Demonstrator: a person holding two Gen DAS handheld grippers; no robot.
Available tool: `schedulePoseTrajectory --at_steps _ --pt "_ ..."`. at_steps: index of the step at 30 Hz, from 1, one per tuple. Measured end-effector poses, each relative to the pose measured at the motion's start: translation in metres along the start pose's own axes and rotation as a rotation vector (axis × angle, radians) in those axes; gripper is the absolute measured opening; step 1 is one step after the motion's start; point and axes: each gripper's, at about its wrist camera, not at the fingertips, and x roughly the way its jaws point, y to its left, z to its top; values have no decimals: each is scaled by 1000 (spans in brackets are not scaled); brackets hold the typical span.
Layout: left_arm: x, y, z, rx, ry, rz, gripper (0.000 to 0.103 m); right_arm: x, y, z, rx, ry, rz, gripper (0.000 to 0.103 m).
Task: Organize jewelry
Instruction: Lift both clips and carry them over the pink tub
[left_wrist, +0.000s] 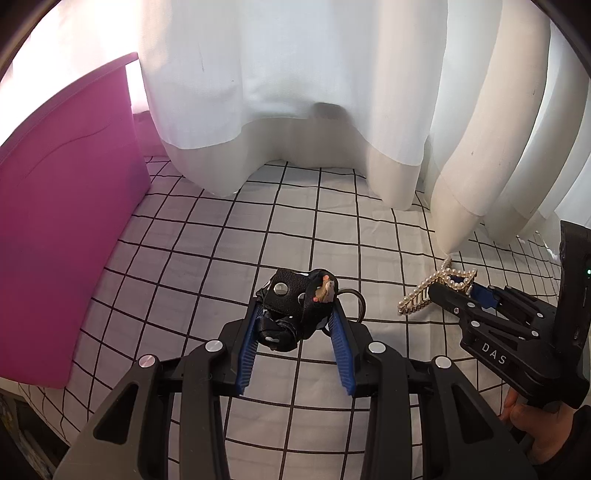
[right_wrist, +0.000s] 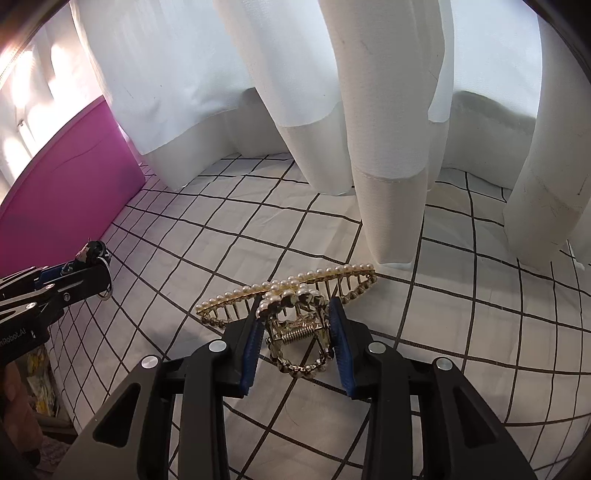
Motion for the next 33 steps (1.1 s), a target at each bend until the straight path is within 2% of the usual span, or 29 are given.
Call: schedulePoseTrajectory --at_steps 10,15,21,26,33 --pt "-45 -3 8 -42 -68 8 36 -42 13 15 -47 -44 59 30" --pt "-89 5 10 -86 -126 33 36 -77 34 32 -115 -95 125 30" --pt "-151 26 14 -149 -208 91 36 -111 79 59 -223 -159 230 30" --pt "-194 59 22 -195 -280 162 36 -127 128 89 -296 -204 317 30" --pt "-219 145 37 -301 -314 260 36 -120 222 138 -389 -236 422 30"
